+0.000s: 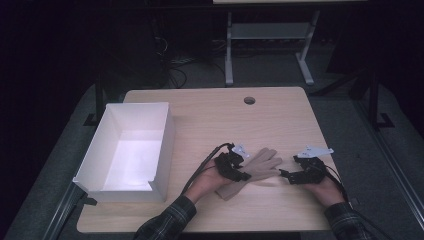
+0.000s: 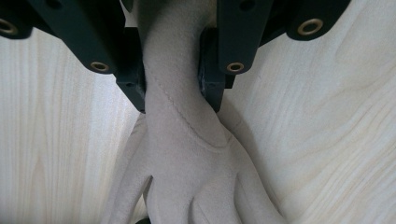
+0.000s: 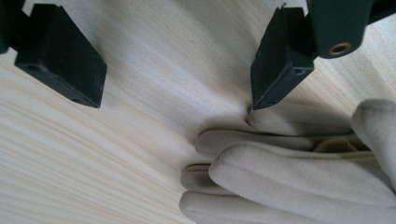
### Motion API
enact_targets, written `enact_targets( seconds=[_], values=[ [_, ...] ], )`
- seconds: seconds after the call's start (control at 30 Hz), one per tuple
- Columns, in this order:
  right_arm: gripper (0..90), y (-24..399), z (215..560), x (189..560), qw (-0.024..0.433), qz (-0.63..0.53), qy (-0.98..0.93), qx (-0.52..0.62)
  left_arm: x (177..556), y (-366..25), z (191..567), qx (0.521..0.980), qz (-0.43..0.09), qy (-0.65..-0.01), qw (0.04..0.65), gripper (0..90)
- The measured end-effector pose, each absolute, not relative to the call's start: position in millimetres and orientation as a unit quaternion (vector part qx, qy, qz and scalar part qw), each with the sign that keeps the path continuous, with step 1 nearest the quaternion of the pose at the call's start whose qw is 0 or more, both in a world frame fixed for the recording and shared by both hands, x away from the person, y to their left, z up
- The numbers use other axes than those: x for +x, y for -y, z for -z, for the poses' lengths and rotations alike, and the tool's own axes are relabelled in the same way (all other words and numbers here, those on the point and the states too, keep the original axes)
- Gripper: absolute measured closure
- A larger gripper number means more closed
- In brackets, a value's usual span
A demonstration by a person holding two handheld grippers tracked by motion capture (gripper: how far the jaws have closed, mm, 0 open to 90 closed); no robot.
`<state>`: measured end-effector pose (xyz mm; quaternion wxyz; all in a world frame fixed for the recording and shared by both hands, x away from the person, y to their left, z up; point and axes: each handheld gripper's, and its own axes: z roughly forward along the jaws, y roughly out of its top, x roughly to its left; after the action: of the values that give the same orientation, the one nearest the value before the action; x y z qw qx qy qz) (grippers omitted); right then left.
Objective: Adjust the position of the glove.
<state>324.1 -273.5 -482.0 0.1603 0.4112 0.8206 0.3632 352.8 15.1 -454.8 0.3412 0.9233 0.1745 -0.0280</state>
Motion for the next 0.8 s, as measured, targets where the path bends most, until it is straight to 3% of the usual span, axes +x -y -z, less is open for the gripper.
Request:
enact_targets(
  seconds=[0.8],
  values=[
    [15.1,272,482,324,0.155,-0.364,-0.821,0.411,357,-59,368,0.896,-0.011,-0.233,0.378,69.2]
  ],
)
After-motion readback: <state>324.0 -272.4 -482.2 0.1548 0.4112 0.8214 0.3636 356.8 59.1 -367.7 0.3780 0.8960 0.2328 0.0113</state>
